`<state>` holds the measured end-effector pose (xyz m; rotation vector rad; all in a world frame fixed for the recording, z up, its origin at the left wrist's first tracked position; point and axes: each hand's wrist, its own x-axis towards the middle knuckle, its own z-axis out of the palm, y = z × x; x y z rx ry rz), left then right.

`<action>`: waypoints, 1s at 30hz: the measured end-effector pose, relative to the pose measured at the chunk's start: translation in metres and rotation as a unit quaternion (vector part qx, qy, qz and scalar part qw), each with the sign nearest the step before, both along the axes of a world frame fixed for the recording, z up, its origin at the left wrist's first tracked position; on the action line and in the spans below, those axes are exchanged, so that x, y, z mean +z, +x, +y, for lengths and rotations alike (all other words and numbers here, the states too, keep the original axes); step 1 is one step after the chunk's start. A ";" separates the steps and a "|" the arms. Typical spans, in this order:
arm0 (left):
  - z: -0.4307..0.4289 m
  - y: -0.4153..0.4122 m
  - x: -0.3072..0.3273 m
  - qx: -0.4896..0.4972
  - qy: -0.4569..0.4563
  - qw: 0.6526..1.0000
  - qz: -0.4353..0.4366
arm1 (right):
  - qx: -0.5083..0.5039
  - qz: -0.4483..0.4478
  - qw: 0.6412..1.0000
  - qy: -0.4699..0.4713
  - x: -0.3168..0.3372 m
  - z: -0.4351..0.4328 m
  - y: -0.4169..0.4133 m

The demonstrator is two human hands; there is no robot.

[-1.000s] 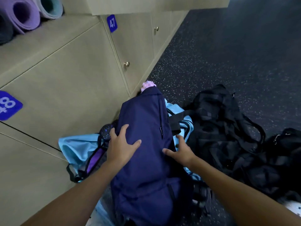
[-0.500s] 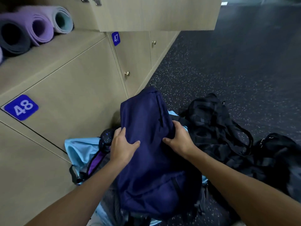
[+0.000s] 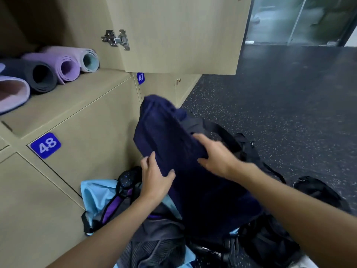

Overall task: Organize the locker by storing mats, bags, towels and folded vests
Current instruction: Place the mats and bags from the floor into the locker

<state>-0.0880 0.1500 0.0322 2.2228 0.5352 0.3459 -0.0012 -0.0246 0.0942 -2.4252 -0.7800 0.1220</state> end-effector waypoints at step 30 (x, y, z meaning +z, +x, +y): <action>0.006 0.142 -0.043 -0.527 0.489 0.639 0.273 | -0.208 0.249 0.945 -0.032 -0.182 -0.028 -0.016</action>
